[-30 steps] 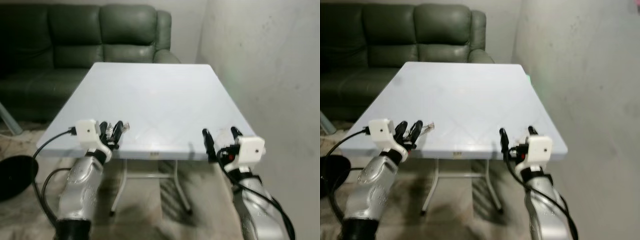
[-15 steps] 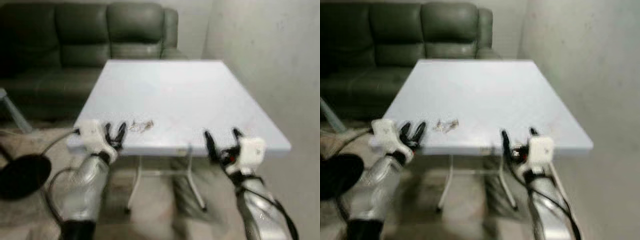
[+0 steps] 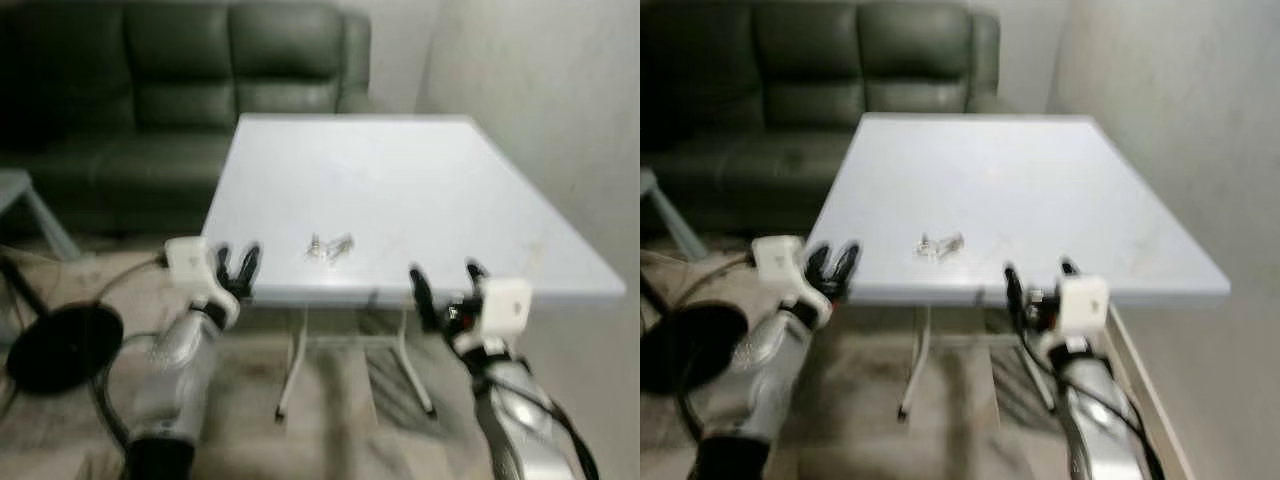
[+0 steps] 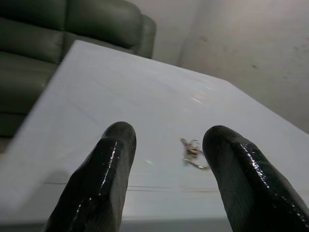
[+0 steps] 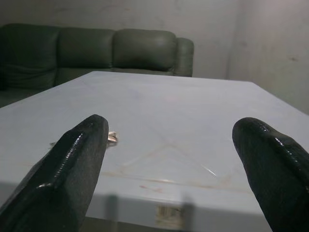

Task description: Hang keys on a hook

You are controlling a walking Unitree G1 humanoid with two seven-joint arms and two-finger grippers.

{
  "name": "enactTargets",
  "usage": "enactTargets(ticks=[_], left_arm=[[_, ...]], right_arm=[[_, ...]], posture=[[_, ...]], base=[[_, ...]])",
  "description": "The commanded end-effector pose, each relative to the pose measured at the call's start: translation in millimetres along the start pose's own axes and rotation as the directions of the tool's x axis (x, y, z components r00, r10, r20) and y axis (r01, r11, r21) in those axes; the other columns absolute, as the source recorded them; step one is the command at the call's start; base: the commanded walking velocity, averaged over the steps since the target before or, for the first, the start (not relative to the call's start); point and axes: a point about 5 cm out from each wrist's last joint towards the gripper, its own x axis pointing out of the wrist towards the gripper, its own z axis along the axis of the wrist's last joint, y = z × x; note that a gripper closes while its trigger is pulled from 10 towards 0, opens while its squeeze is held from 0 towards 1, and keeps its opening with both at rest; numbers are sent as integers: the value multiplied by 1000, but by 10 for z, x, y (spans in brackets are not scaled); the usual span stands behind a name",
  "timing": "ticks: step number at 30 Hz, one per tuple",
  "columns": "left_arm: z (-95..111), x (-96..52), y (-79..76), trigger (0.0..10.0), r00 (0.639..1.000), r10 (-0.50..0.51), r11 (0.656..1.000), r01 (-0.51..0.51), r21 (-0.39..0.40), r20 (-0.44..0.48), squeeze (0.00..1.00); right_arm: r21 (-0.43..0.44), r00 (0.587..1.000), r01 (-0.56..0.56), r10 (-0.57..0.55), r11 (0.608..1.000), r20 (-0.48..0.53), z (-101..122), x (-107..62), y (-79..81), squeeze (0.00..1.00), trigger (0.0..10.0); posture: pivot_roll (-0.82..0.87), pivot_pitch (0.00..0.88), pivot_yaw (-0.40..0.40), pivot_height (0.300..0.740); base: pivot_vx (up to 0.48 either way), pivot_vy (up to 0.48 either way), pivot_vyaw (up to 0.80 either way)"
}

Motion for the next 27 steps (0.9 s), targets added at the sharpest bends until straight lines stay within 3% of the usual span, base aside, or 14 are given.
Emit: enactTargets(ticks=[1,19,27], left_arm=[[27,-3,57,10000,1000,21,1000,-21,13,3,0],[18,15,35,10000,1000,17,1000,-17,8,-1,0],[7,16,37,10000,1000,20,1000,-20,1,-11,0]], right_arm=[[-8,1000,-29,29,1000,0,23,40,40,0,10000],[-13,999,-42,42,999,0,29,56,50,0,10000],[7,1000,-27,27,1000,2,36,57,37,0,10000]], posture=[[8,0,-39,740],[6,0,-41,740],[4,0,-42,740]], base=[[0,0,0],[0,0,736],[0,0,0]])
